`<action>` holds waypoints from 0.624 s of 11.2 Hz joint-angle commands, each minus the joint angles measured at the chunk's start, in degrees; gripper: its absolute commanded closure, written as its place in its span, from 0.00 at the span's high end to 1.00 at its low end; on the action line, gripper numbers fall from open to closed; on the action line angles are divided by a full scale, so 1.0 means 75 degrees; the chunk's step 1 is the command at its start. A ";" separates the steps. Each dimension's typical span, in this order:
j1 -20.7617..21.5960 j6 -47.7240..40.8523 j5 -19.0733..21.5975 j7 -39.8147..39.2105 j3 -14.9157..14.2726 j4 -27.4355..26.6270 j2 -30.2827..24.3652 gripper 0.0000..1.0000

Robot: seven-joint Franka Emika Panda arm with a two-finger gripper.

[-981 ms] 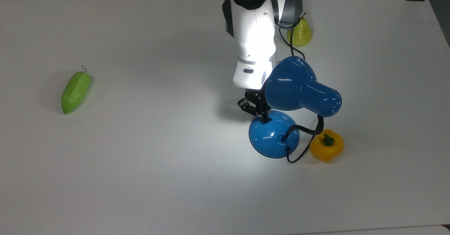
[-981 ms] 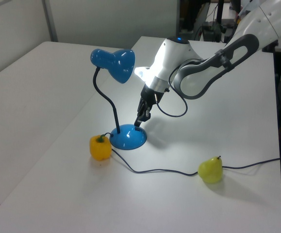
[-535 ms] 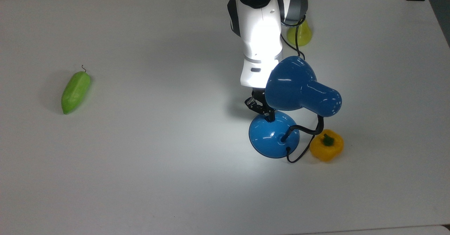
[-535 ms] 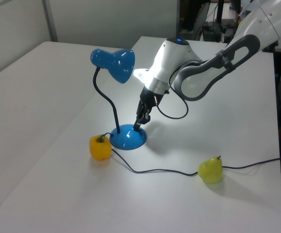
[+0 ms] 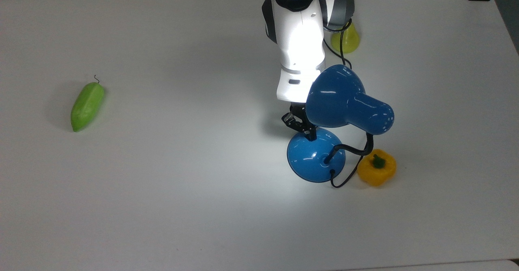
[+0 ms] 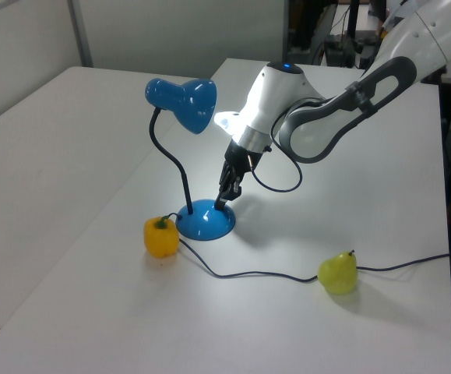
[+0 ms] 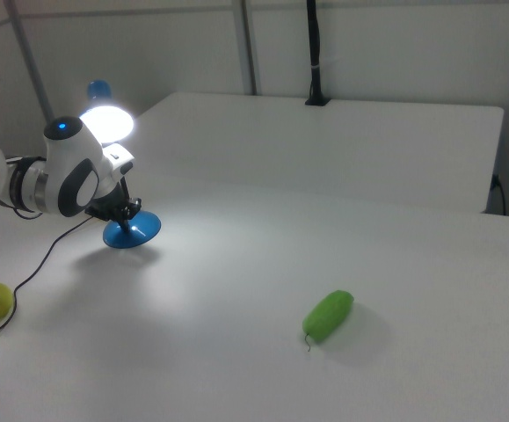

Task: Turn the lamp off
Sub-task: 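Lower the gripper onto the switch on the lamp base and press it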

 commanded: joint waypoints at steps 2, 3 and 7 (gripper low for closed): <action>-0.0145 0.0145 -0.0102 -0.0118 0.0039 -0.0108 0.0067 0.00; -0.0145 0.0145 -0.0102 -0.0130 0.0039 -0.0190 0.0067 0.00; -0.0133 0.0075 -0.0102 -0.0130 0.0039 -0.0424 0.0044 0.00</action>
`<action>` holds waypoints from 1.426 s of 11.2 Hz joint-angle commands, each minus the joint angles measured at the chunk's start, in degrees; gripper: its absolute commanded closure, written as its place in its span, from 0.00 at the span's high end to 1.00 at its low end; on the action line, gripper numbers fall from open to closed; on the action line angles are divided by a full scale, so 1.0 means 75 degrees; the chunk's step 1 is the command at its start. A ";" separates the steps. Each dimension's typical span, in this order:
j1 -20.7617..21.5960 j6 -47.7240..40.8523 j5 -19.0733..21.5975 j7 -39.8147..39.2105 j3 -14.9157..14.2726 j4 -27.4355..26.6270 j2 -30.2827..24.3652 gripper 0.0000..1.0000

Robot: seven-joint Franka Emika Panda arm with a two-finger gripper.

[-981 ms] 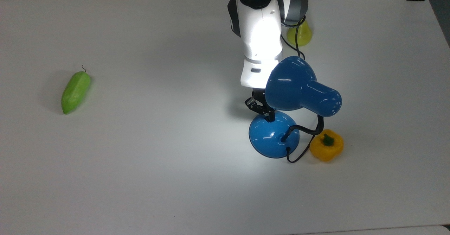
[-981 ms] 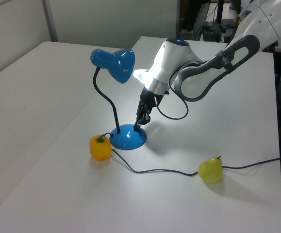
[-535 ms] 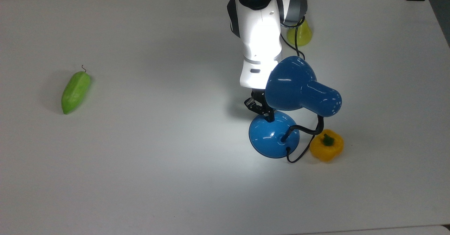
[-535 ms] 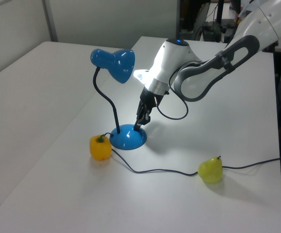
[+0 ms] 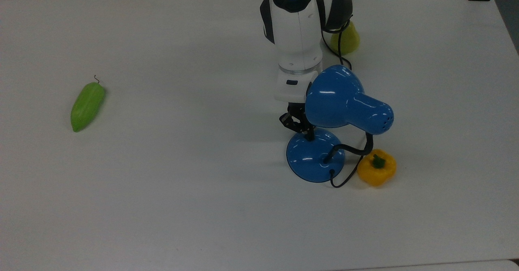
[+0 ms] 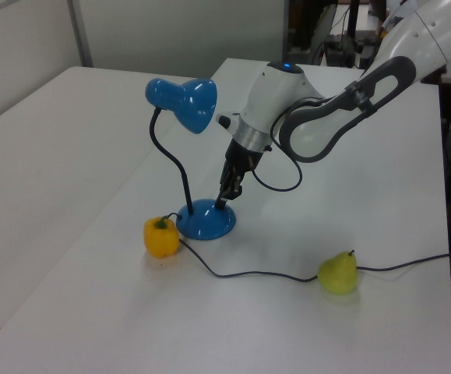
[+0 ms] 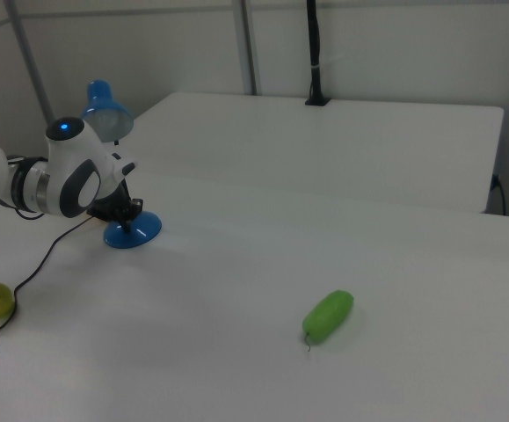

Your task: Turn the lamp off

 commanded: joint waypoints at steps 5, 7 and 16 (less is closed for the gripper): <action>-0.0153 0.0026 -0.0102 -0.0107 0.0049 -0.0562 -0.0106 0.00; -0.0153 0.0026 -0.0102 -0.0095 0.0049 -0.0656 -0.0165 0.00; -0.0235 -0.1995 -0.0056 0.0336 0.0049 -0.1147 -0.1381 0.05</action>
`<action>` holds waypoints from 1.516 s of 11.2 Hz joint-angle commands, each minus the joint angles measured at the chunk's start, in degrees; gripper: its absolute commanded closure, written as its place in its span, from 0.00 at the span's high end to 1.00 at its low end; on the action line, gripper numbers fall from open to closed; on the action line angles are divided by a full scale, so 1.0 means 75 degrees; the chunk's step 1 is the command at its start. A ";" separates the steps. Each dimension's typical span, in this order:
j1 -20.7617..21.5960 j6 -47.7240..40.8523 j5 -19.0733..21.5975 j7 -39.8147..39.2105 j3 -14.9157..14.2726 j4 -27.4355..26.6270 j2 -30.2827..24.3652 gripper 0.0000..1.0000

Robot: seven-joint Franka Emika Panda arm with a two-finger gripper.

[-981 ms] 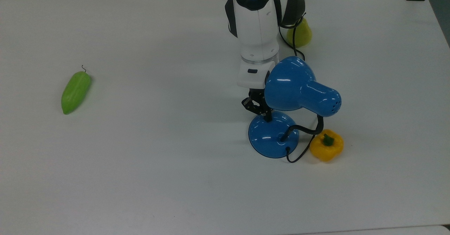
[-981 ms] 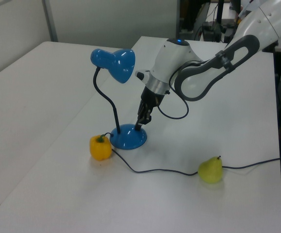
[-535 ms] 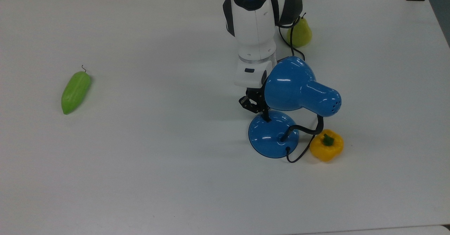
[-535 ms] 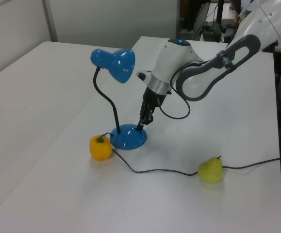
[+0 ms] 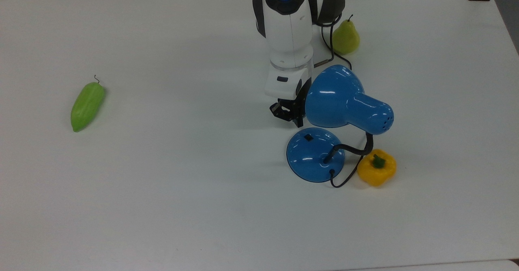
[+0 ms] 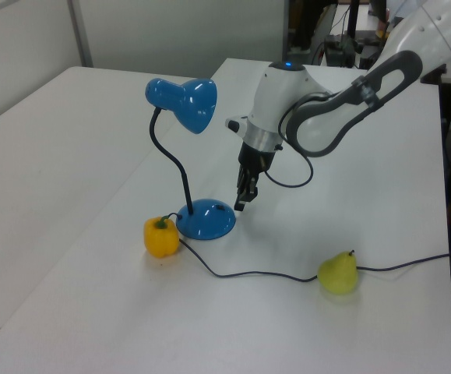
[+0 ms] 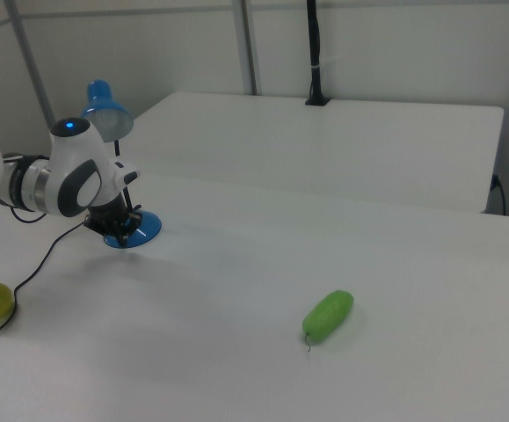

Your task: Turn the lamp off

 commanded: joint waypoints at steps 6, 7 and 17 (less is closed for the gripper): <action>-0.0241 -0.5237 -0.0184 0.1856 -0.0103 -0.0400 -0.2939 1.00; -0.0322 -0.5880 -0.0207 0.2405 -0.0115 -0.0190 -0.3127 1.00; -0.2010 -0.6520 -0.0313 0.1959 -0.0115 0.0831 -0.3669 1.00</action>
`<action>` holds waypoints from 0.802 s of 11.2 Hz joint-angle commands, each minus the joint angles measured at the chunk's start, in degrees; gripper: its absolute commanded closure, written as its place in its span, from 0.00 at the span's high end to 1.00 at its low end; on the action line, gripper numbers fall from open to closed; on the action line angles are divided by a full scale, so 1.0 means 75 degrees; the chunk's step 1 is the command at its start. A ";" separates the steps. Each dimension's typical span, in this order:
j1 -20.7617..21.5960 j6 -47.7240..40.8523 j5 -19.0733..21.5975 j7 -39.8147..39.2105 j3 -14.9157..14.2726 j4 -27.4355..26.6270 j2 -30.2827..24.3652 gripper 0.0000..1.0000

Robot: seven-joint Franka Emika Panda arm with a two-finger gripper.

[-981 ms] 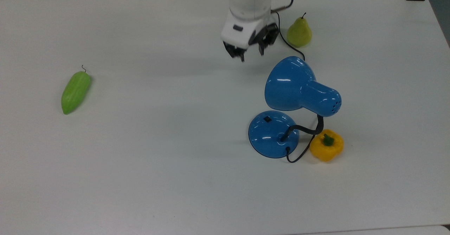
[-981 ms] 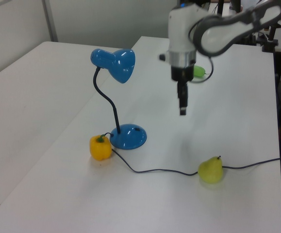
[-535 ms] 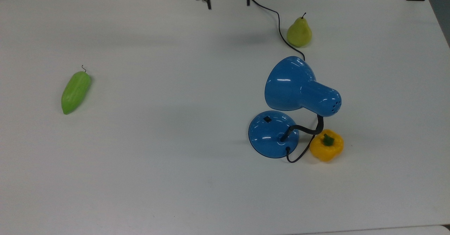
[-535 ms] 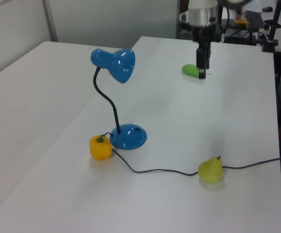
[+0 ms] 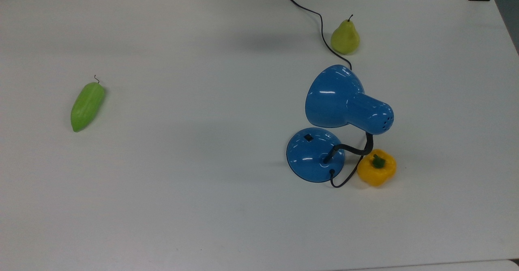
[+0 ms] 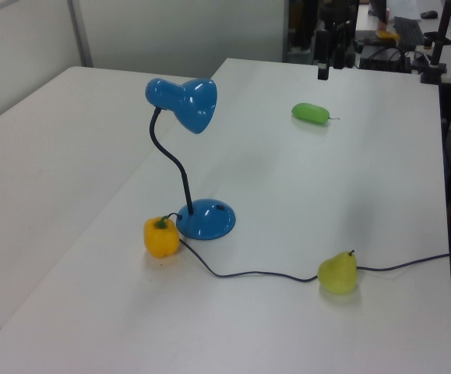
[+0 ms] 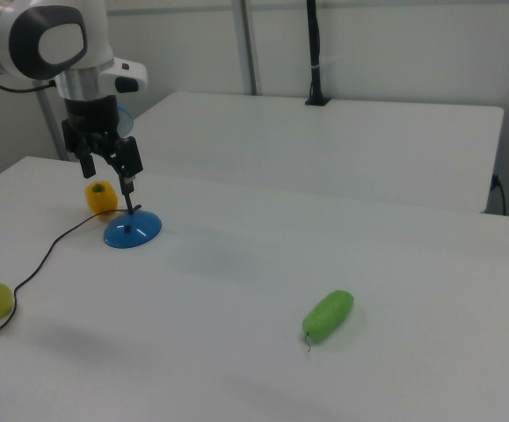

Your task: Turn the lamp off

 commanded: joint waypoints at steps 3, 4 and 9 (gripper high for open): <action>-0.0056 0.0985 -0.0250 -0.1228 -0.0012 -0.0080 -0.0096 1.00; -0.0056 0.0845 -0.0285 -0.1112 0.0022 -0.0371 -0.0468 1.00; -0.0080 0.0574 -0.0356 -0.1052 0.0093 -0.0502 -0.0730 1.00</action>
